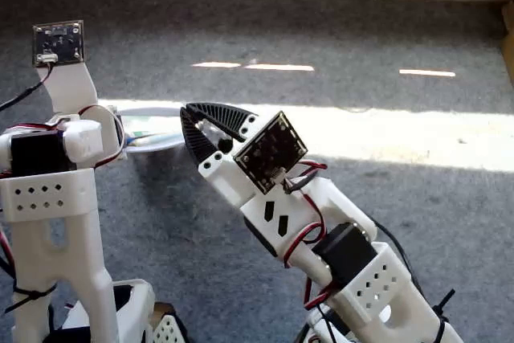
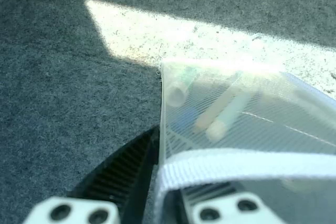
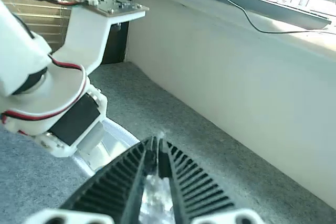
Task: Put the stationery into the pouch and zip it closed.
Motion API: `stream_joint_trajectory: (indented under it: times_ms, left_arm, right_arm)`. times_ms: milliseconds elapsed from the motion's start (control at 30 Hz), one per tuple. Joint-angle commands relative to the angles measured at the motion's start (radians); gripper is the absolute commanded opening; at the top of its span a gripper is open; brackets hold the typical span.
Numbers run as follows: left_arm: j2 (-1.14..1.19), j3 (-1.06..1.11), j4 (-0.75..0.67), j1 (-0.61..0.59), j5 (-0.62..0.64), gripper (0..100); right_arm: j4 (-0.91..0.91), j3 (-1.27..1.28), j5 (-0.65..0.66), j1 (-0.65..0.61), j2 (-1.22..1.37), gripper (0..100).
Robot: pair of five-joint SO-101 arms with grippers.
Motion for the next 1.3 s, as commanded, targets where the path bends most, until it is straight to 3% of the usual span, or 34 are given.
stream_joint_trajectory:
  times_ms: [0, 133, 400, 600, 733, 1000, 1267]
  left_arm:
    - [-0.013, -0.013, -0.005, -0.024, -0.009, 1]
    - [-0.013, -0.008, -0.02, -0.024, -0.009, 1]
    - [-0.013, -0.007, -0.018, -0.016, -0.008, 1]
    - [-0.013, -0.007, -0.018, -0.016, -0.005, 1]
    - [-0.013, -0.007, -0.018, -0.002, -0.005, 1]
    - [-0.013, -0.004, -0.017, 0.033, -0.003, 1]
    - [-0.013, 0.012, -0.021, 0.031, -0.006, 1]
  right_arm:
    - [0.03, -0.071, 0.008, 0.013, -0.027, 0.5]
    - [0.094, -0.119, 0.006, 0.015, -0.027, 0.5]
    - [0.444, -0.309, -0.002, 0.015, -0.027, 0.5]
    - [0.714, -0.325, -0.192, 0.111, -0.028, 0.5]
    - [0.722, -0.275, -0.215, 0.186, -0.021, 0.5]
    - [0.593, -0.031, -0.215, 0.191, -0.027, 0.9]
    - [0.535, 0.079, -0.381, 0.188, -0.025, 17.9]
